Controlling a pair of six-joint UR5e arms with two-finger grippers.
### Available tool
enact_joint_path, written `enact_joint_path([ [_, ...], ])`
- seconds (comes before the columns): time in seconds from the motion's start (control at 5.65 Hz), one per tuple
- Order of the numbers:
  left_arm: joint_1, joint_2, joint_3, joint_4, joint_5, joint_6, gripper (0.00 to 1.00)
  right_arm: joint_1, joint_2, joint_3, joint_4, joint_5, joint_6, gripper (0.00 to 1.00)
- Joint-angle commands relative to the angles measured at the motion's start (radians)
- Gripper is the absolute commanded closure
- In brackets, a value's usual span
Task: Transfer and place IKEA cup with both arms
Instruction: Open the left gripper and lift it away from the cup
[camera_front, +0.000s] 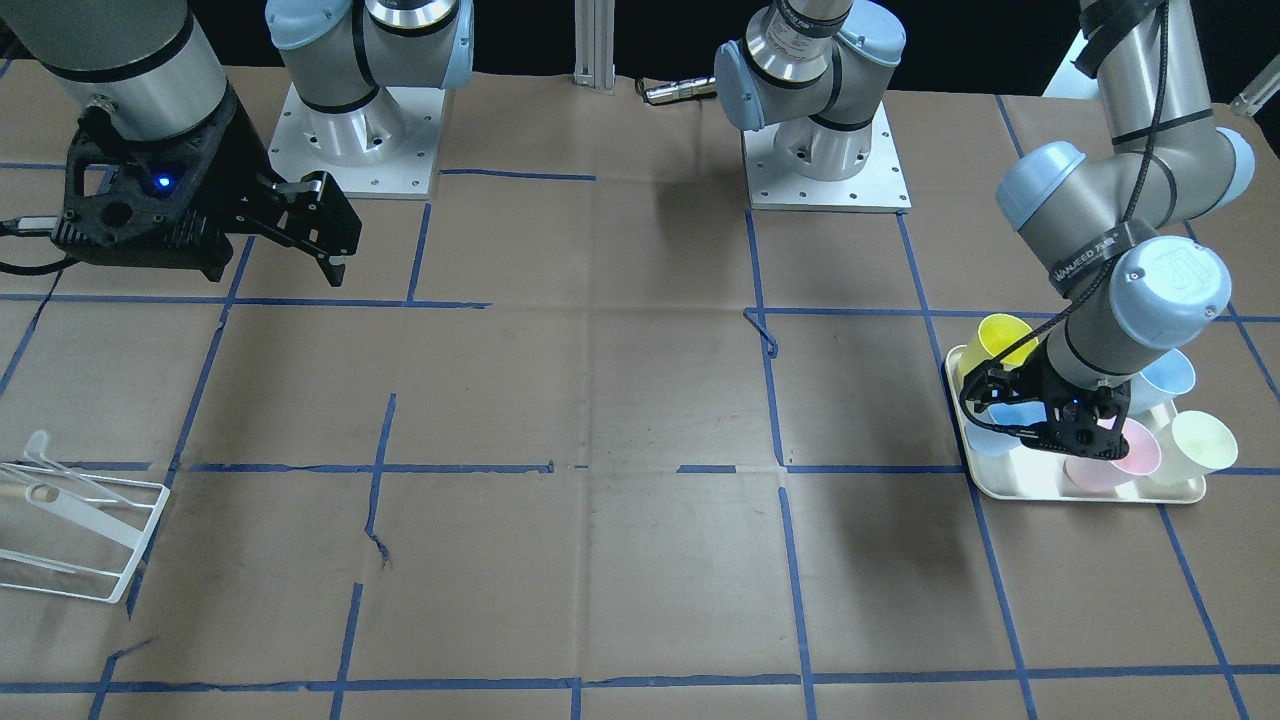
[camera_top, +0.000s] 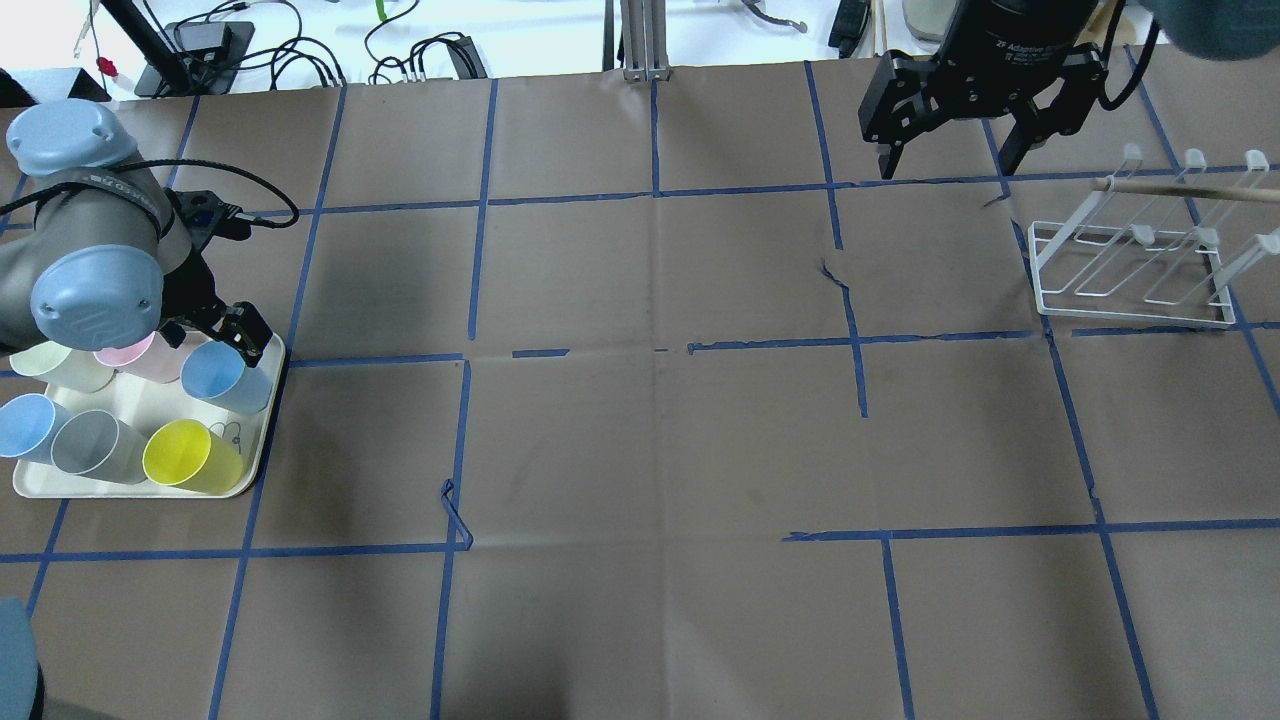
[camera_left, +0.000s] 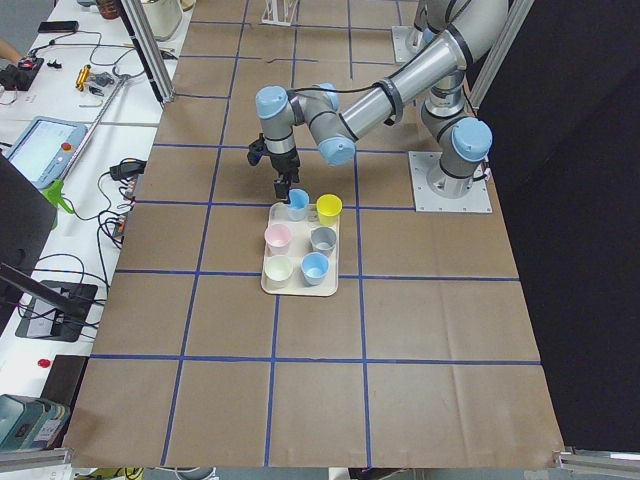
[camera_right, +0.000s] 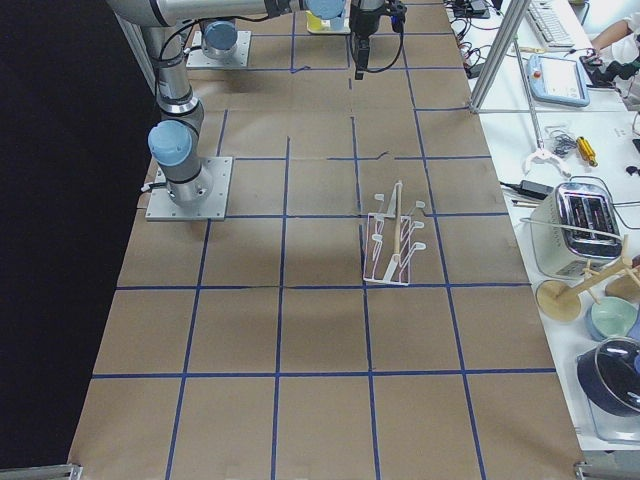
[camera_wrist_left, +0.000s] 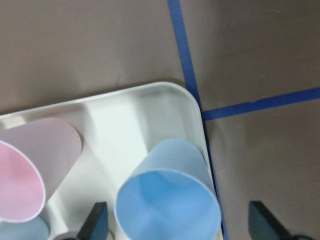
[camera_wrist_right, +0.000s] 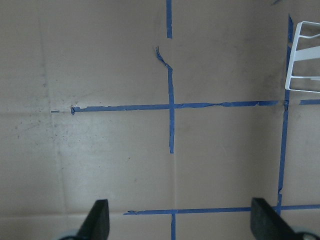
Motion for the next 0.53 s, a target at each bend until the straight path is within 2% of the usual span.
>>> enact_joint_path([
  [0.0,-0.015,0.067,0.134,-0.279,-0.036,-0.025,0.03,0.0,0.0,0.002,0.006,0.001,0.0,0.0],
  [0.18,-0.047,0.1,0.203,-0.396,-0.134,-0.13,0.02,0.002,-0.002,0.001,0.006,0.001,0.0,0.0],
  [0.35,-0.128,0.104,0.335,-0.561,-0.138,-0.252,0.02,0.002,0.0,-0.001,0.006,0.002,0.0,0.0],
])
